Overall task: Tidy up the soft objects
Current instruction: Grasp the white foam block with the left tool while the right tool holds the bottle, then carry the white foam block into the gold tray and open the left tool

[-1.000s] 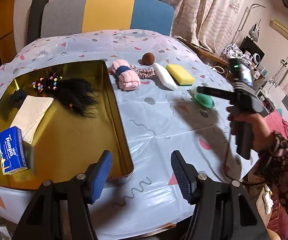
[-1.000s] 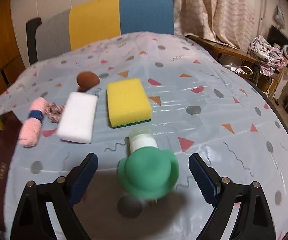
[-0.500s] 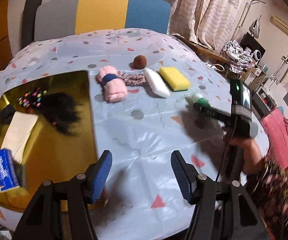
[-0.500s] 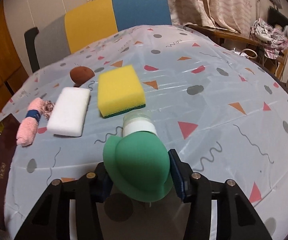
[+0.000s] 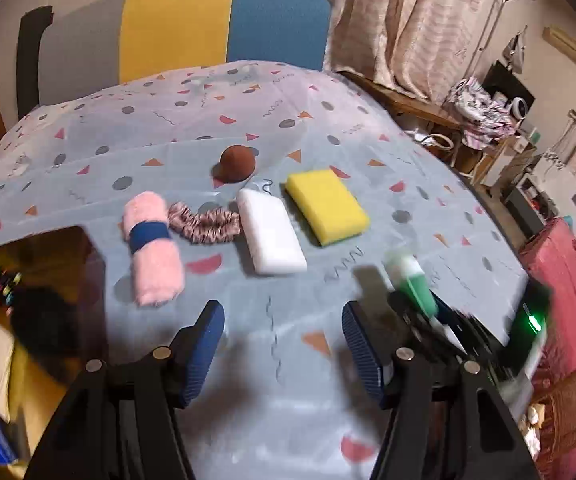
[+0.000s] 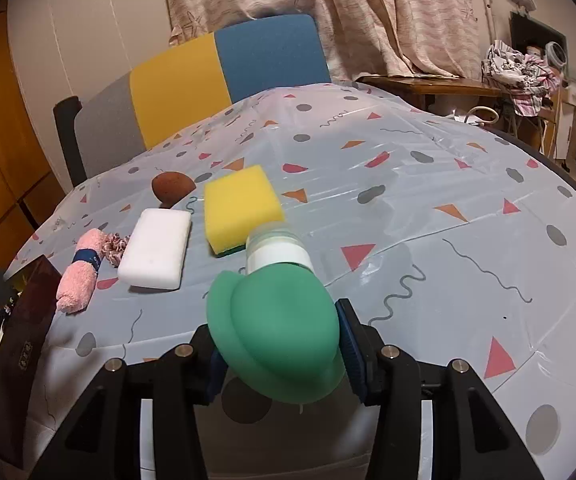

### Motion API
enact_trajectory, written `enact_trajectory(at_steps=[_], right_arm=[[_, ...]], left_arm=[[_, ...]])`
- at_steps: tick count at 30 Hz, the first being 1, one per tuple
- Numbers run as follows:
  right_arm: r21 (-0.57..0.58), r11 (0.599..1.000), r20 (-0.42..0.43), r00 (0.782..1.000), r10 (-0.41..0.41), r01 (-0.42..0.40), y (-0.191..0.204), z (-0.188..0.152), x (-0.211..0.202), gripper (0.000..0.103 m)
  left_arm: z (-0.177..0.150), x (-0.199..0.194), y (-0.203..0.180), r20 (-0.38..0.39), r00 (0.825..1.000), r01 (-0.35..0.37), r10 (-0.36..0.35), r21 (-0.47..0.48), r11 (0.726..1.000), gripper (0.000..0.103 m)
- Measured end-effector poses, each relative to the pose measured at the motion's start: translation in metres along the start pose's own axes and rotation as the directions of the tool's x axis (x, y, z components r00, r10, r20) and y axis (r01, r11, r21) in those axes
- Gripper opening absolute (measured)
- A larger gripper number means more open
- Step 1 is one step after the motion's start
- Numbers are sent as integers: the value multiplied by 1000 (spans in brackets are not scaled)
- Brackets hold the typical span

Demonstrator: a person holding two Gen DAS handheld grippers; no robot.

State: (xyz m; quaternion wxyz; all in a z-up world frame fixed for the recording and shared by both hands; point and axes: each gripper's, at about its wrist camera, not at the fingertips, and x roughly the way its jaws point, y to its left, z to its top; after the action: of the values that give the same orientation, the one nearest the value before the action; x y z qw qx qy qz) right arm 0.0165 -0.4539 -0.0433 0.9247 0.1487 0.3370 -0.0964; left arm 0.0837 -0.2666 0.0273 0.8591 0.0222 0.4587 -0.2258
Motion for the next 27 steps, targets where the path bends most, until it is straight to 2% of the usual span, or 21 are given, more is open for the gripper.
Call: enact_trajectory(at_steps=[8, 10, 12, 17, 18, 19, 21, 27], right_arm=[[14, 1000, -3, 1000, -13, 13, -3, -3, 2, 49], [0, 1000, 0, 1000, -25, 25, 0, -4, 2, 49], [-15, 999, 10, 999, -33, 33, 3, -4, 1, 49], [-45, 997, 42, 997, -58, 60, 9, -5, -6, 49], [-53, 996, 36, 997, -66, 68, 10, -5, -4, 49], [-58, 996, 32, 997, -71, 73, 11, -5, -3, 49], [-66, 995, 25, 997, -76, 78, 12, -5, -1, 49], [-55, 994, 11, 995, -97, 98, 10, -6, 2, 49]], left_arm=[[28, 74, 7, -42, 997, -63, 63, 3, 998, 63], [31, 87, 7, -8, 998, -69, 69, 22, 997, 74], [34, 101, 5, 1, 993, -114, 114, 42, 993, 76], [36, 129, -1, -65, 994, -86, 88, 39, 996, 76], [36, 131, -2, -66, 994, -88, 90, 38, 995, 69], [36, 133, -1, -66, 994, -83, 85, 29, 996, 51], [34, 135, 3, -67, 997, -36, 36, 4, 999, 48], [25, 123, 12, -53, 997, 45, -49, -63, 997, 42]])
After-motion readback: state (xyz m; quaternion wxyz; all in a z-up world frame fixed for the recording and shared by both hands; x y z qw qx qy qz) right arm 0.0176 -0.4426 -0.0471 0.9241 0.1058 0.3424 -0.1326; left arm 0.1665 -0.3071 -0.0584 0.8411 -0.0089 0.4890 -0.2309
